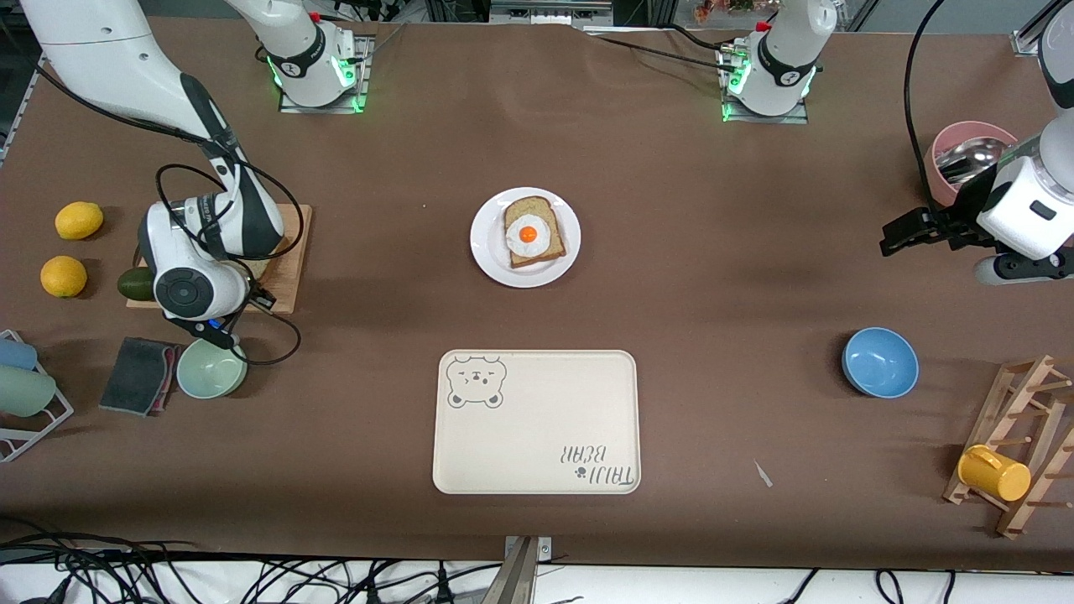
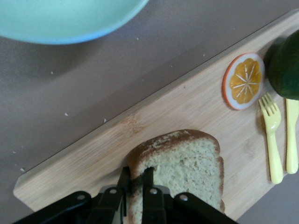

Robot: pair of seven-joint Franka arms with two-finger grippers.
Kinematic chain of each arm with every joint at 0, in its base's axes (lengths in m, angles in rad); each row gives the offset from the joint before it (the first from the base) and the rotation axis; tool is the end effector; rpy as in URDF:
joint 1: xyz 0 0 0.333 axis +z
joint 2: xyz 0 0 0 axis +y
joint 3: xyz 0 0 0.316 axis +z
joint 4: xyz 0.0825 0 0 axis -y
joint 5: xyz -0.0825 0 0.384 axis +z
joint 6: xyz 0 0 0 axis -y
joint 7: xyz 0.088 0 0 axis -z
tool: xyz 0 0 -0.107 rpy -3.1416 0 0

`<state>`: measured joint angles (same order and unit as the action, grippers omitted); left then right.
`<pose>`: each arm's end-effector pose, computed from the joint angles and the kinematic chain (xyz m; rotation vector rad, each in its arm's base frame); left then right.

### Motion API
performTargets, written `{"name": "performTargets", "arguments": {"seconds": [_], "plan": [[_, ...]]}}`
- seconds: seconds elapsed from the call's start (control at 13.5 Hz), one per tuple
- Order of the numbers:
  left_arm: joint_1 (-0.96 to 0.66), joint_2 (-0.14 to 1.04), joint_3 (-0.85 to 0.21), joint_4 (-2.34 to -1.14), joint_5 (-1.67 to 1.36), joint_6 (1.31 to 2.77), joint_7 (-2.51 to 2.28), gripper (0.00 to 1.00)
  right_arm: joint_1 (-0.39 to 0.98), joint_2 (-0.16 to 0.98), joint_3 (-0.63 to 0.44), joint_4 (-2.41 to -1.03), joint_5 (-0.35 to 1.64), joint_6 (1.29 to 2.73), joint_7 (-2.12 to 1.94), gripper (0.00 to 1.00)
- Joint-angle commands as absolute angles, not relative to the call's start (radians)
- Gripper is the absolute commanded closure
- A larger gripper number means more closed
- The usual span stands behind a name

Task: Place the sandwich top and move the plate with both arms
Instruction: 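Grasp the bread slice with the right gripper and lift it, then carry the bread slice with the right gripper over the egg plate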

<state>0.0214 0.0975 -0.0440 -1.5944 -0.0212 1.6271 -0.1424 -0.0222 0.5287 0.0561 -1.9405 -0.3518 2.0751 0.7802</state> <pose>0.5847 -0.0143 0.5626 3.1141 0.1898 -0.1039 0.5772 0.0017 0.1845 2.6542 -0.7006 -0.3618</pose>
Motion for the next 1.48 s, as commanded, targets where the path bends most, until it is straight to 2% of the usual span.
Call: {"name": "performTargets", "arguments": {"seconds": [0.0, 0.22, 0.74, 1.04, 1.18, 1.41], "plan": [[0.018, 0.100, -0.046, -1.582, -0.026, 1.614, -0.133, 0.00, -0.025, 0.535, 0.060, -1.951, -0.376, 2.099, 0.802, 1.00], [0.017, 0.104, -0.046, -1.582, -0.026, 1.614, -0.135, 0.00, -0.021, 0.516, 0.074, -1.921, -0.373, 2.041, 0.796, 1.00], [0.015, 0.104, -0.046, -1.582, -0.026, 1.614, -0.143, 0.00, -0.014, 0.491, 0.219, -1.784, -0.373, 1.811, 0.799, 1.00], [0.014, 0.104, -0.046, -1.582, -0.026, 1.614, -0.143, 0.00, 0.110, 0.497, 0.242, -1.637, -0.354, 1.613, 0.787, 1.00], [0.014, 0.106, -0.046, -1.582, -0.026, 1.614, -0.143, 0.00, 0.196, 0.499, 0.242, -1.603, -0.310, 1.588, 0.796, 1.00], [0.014, 0.107, -0.046, -1.583, -0.026, 1.614, -0.144, 0.00, 0.261, 0.500, 0.242, -1.533, -0.122, 1.578, 0.811, 1.00]]}}
